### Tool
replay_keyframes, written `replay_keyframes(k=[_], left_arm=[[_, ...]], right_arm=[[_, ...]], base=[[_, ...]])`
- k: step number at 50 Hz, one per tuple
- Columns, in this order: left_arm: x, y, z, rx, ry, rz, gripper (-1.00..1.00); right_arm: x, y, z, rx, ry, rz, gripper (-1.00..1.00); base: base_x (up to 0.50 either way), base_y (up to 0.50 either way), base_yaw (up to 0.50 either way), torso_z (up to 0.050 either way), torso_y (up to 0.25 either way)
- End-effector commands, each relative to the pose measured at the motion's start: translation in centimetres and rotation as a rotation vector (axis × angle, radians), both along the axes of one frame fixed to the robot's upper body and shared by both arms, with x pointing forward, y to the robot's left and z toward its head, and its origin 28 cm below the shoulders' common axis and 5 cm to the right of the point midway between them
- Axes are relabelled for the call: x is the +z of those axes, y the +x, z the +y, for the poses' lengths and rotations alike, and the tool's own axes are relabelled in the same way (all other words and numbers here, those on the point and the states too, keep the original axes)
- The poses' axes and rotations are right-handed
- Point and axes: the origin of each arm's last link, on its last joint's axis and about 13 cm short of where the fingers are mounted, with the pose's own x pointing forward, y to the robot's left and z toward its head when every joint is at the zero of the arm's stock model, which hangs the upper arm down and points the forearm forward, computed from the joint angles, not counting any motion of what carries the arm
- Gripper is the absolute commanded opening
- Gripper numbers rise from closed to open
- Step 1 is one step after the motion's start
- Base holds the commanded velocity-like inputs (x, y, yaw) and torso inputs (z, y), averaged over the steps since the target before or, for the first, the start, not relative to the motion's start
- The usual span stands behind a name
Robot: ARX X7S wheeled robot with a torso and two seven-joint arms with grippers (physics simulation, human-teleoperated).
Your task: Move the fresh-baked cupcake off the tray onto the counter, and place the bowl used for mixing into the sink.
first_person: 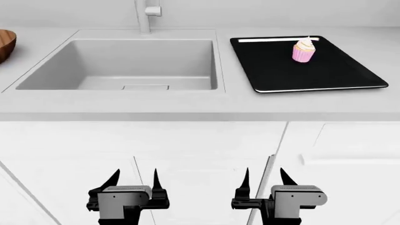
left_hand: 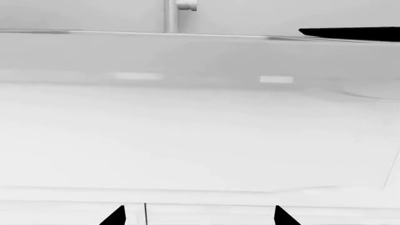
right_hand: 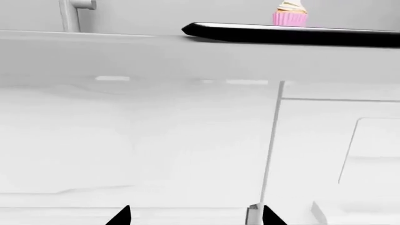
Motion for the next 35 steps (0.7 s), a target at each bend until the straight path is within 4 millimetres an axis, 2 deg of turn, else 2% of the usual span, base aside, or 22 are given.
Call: replay_keyframes(k=[1, 9, 35], left_arm=[[-0.07, 0.05, -0.03, -0.003, -0.005, 0.006, 1.00], [-0.10, 0.07, 0.01, -0.002, -0.007, 0.006, 1.00], [-0.16, 0.01, -0.05, -0.006, -0.006, 0.011, 1.00]], right_arm=[[0.00, 0.04, -0.04, -0.004, 0.003, 0.002, 1.00], [0.00, 0.01, -0.04, -0.002, 0.007, 0.003, 1.00], [-0.05, -0.04, 0.00, 0.007, 0.001, 0.004, 1.00]], base=[[0.00, -0.18, 0.00, 0.000, 0.000], [0.00, -0.27, 0.00, 0.000, 0.000], [0.00, -0.43, 0.00, 0.000, 0.000]])
